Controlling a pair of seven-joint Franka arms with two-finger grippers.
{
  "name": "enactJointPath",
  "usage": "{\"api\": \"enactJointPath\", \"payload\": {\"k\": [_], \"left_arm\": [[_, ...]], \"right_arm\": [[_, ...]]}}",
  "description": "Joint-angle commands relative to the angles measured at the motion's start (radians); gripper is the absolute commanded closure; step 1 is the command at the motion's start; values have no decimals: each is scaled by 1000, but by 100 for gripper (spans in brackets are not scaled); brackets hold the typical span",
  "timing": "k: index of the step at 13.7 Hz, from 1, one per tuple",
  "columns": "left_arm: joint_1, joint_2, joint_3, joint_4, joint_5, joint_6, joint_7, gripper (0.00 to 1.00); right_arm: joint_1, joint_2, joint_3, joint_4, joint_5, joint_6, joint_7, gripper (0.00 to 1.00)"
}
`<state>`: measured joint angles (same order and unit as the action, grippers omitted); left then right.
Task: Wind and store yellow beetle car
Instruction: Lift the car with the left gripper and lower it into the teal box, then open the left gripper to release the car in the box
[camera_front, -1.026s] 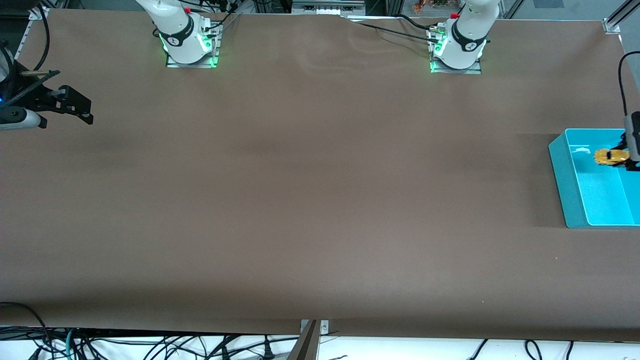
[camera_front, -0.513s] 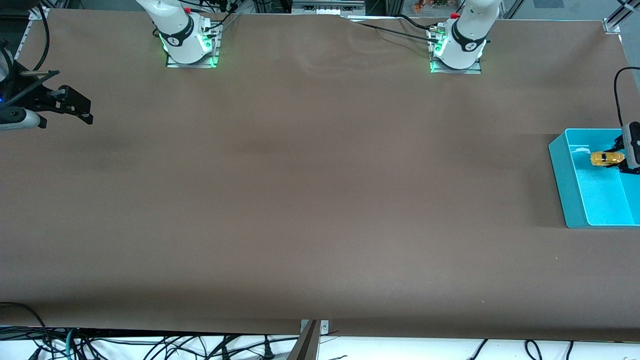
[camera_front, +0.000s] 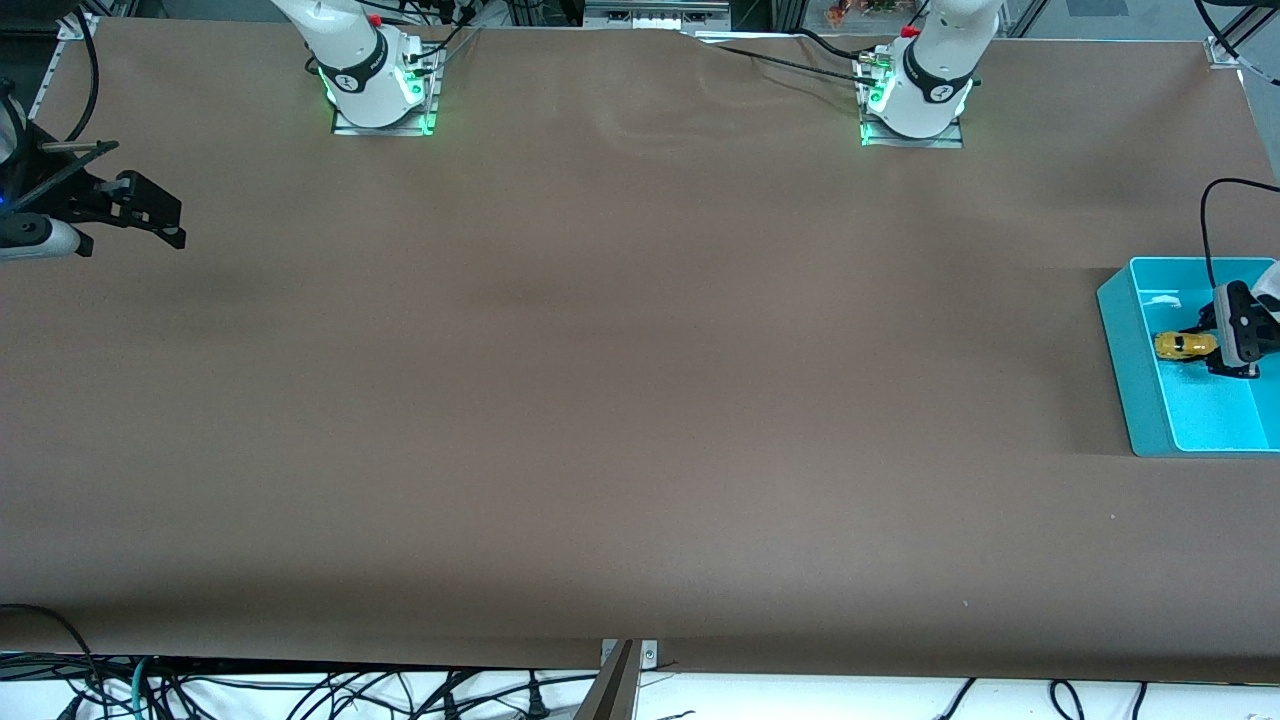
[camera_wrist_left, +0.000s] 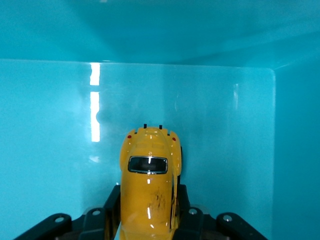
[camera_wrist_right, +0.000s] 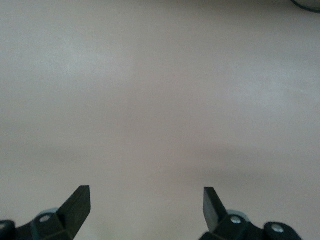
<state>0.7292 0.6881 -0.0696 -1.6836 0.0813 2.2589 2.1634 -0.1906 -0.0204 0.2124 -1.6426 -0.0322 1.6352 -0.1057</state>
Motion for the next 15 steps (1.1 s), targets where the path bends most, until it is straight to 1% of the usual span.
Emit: {"api": "enactJointPath", "payload": {"k": [1,2,3,4,5,8,9,10,12,14,15], "left_arm": [[-8,31,1,28,-37,22,15,87],[-14,33,1,28,-37,22,13,72],[-22,33,1,28,-34,22,21,51],[-24,33,1,28,-32,22,24,17],[-27,33,1,28,-31,22,26,0],[-31,19,-1,28,-32,13,19,0],[-33,1,-1,28,-32,5,22,0],[-33,-24,-2,28,-31,-5,26,0],[-33,-82,-6,30,-35,-73,23,0],[-50,-142,-31,30,-40,-126,1,0],[-69,-168,-33,30,-43,-157,-38,0]], "right_arm": [[3,11,-2,30,-8,-26,14,0],[5,11,-2,30,-8,-26,14,0],[4,11,-2,30,-8,-26,14,0],[3,11,-2,30,-9,-26,14,0],[3,11,-2,30,-8,-26,14,0],[3,11,-2,30,-8,-26,14,0],[3,11,-2,30,-8,-26,14,0],[3,11,-2,30,-8,-26,14,0],[3,11,-2,30,-9,-26,14,0],[3,11,-2,30,-8,-26,14,0],[3,11,-2,30,-9,-26,14,0]]}}
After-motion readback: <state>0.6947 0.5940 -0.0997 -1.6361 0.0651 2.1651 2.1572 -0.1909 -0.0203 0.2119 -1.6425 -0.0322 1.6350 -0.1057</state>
